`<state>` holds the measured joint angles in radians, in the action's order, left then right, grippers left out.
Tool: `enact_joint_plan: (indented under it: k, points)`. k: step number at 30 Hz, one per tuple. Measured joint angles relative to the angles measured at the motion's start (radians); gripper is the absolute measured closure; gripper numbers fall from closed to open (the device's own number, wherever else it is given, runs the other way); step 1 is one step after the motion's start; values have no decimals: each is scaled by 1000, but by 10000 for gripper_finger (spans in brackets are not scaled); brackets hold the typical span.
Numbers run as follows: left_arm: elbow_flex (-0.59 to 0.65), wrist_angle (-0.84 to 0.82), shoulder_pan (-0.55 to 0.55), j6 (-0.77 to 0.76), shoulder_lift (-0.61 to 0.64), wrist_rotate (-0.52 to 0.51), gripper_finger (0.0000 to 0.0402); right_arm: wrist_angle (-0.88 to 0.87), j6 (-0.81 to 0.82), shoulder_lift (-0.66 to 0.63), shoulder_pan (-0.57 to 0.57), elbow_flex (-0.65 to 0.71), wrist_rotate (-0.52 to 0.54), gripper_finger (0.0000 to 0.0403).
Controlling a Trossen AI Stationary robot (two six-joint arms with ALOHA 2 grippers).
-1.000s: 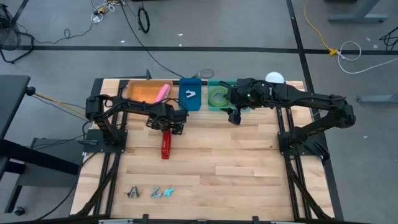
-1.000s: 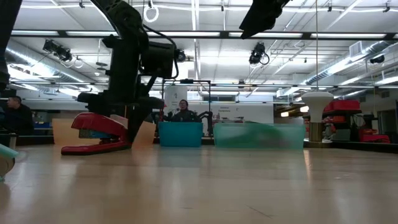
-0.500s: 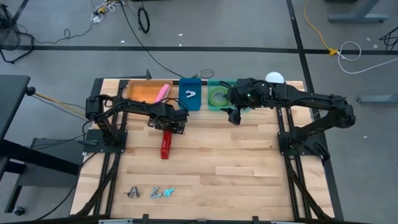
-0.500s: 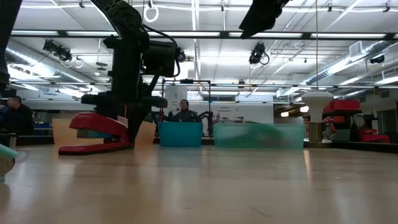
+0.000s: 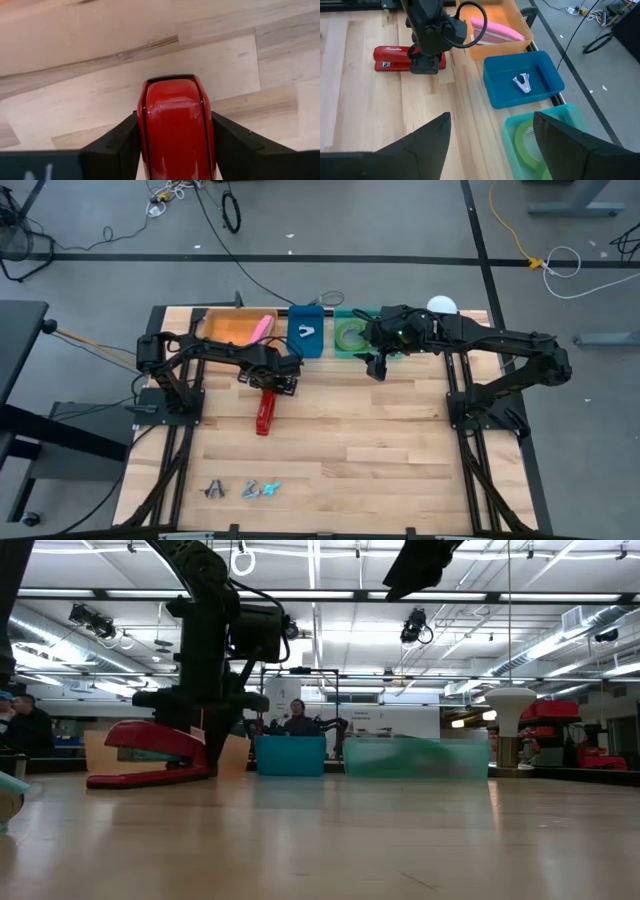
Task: Pick and place Stapler, Stapler remover, tape
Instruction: Put the red stapler into the orange bin
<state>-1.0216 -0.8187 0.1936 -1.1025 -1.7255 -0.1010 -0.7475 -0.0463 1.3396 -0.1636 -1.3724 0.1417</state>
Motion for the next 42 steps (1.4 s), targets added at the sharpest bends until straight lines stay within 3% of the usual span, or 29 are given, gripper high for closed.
enact_joint_plan:
  k: [17, 35, 42]
  points:
    - [-41, -63, 17, 74, 135, 11, 199, 25, 12, 0, 0, 0, 0, 121]
    - [-43, -80, 183, 93, 450, -48, 205, 38, 1, 0, 0, 0, 0, 121]
    - [-43, -88, 239, 97, 545, -120, 205, 53, 1, 0, 0, 0, 0, 121]
